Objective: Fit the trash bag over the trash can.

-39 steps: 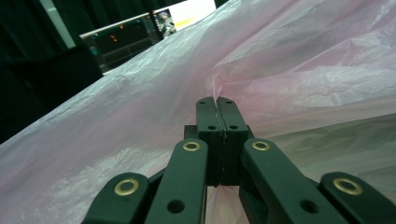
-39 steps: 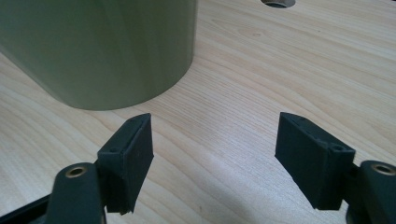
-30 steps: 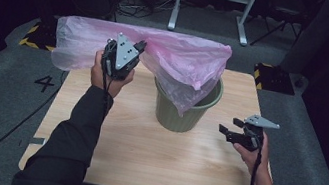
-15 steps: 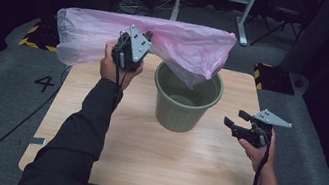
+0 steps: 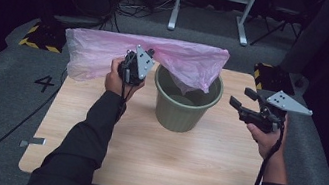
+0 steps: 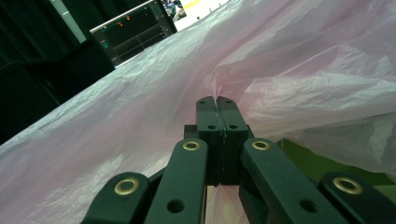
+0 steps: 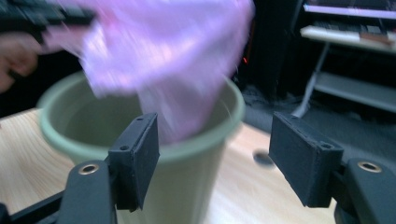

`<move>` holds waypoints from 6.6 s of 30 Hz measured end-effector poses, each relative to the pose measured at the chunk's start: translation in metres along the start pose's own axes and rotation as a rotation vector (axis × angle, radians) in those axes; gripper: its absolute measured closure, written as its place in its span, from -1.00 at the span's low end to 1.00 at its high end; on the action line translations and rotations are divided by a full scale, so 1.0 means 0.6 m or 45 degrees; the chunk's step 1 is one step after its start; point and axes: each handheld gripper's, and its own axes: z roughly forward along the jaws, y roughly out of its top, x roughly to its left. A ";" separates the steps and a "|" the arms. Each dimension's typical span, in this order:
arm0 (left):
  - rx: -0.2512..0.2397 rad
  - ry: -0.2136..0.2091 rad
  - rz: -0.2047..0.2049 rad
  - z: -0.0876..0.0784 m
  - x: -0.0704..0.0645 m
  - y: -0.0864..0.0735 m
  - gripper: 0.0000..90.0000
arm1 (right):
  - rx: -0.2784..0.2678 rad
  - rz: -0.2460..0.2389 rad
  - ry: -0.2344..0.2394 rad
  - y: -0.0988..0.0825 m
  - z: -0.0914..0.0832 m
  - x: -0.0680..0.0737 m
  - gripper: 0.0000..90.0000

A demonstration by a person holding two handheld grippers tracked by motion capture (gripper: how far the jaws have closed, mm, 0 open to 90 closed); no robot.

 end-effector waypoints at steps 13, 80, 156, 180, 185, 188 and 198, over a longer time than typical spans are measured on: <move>-0.033 -0.144 0.017 -0.021 -0.019 -0.019 0.99 | -0.097 -0.211 0.023 0.102 0.033 0.049 -0.32; -0.106 -0.338 0.130 -0.056 -0.052 -0.037 0.98 | 0.517 -0.444 0.172 0.075 0.216 0.107 0.95; -0.166 -0.443 0.129 -0.090 -0.082 -0.009 1.00 | 0.287 -0.383 0.269 0.071 0.188 0.129 0.21; -0.102 -0.466 -0.114 -0.169 -0.017 -0.052 -0.53 | 0.276 -0.254 0.305 0.014 0.131 0.063 1.00; -0.068 -0.500 -0.101 -0.145 -0.014 -0.047 -0.57 | 0.267 -0.245 0.332 0.009 0.127 0.057 1.00; -0.083 -0.515 -0.108 -0.118 -0.016 -0.032 -0.43 | 0.251 -0.246 0.335 0.009 0.127 0.055 0.96; -0.147 -0.576 0.055 -0.119 -0.043 -0.023 0.99 | 0.236 -0.223 0.281 0.006 0.119 0.050 0.34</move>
